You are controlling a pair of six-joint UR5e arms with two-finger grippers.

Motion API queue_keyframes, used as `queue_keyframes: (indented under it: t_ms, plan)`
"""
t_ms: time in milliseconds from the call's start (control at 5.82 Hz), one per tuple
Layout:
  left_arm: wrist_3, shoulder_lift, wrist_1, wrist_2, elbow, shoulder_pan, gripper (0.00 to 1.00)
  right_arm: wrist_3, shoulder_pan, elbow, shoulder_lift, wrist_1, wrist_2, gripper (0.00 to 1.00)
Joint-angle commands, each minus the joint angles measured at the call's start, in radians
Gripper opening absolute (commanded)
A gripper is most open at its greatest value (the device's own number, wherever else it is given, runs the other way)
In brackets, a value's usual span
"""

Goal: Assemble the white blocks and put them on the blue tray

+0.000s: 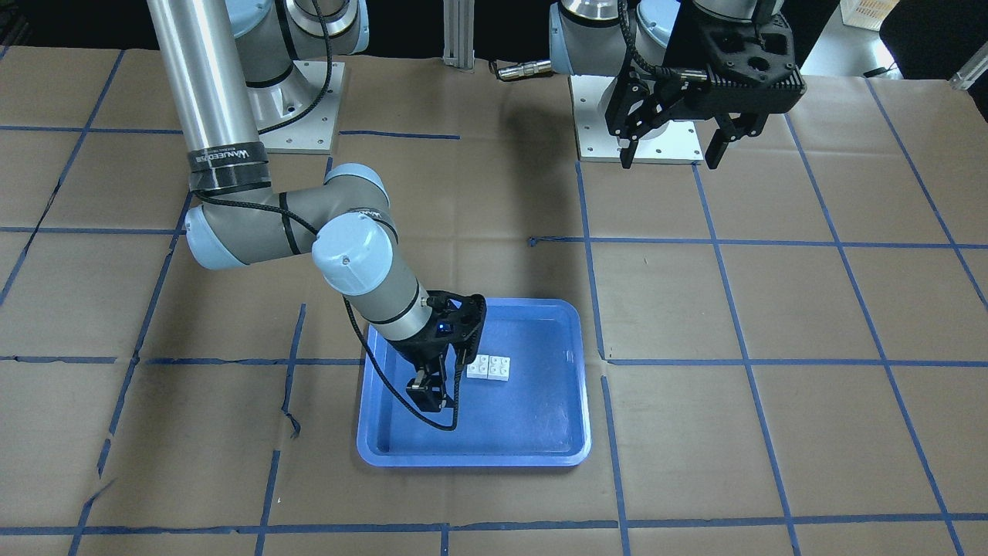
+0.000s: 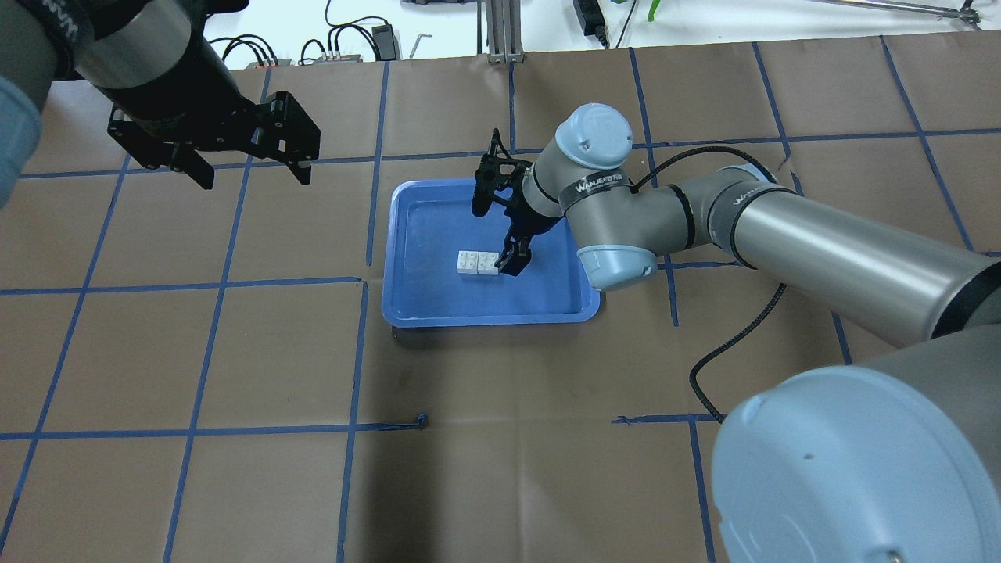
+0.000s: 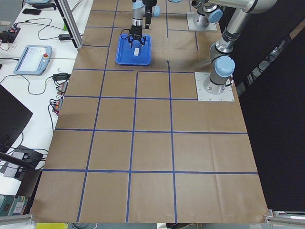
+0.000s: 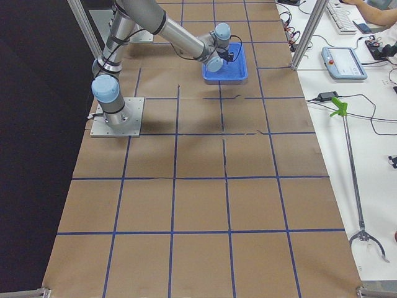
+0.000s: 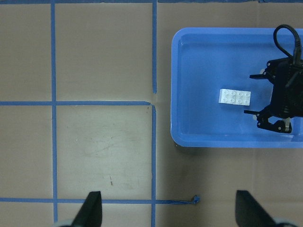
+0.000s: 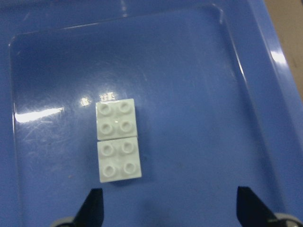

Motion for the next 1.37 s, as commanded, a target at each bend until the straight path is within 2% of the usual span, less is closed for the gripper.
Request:
queue_keyframes:
  t_ms: [0, 172, 343, 687, 859, 1202]
  plan:
    - [0.0, 0.0, 0.0, 0.0, 0.0, 0.0, 0.99, 0.268, -0.051, -0.01, -0.114, 0.182, -0.159, 1.0]
    - [0.0, 0.0, 0.0, 0.0, 0.0, -0.001, 0.99, 0.361, -0.071, -0.01, -0.17, 0.196, -0.242, 1.0]
    - [0.0, 0.0, 0.0, 0.0, 0.0, 0.0, 0.99, 0.441, -0.11, -0.01, -0.23, 0.294, -0.302, 1.0]
    - [0.0, 0.0, 0.0, 0.0, 0.0, 0.0, 0.99, 0.614, -0.251, -0.017, -0.403, 0.553, -0.33, 1.0]
    - [0.0, 0.0, 0.0, 0.0, 0.0, -0.001, 0.99, 0.728, -0.284, -0.028, -0.489, 0.672, -0.33, 1.0]
    - [0.0, 0.0, 0.0, 0.0, 0.0, 0.0, 0.99, 0.981, -0.266, -0.188, -0.545, 0.996, -0.335, 1.0]
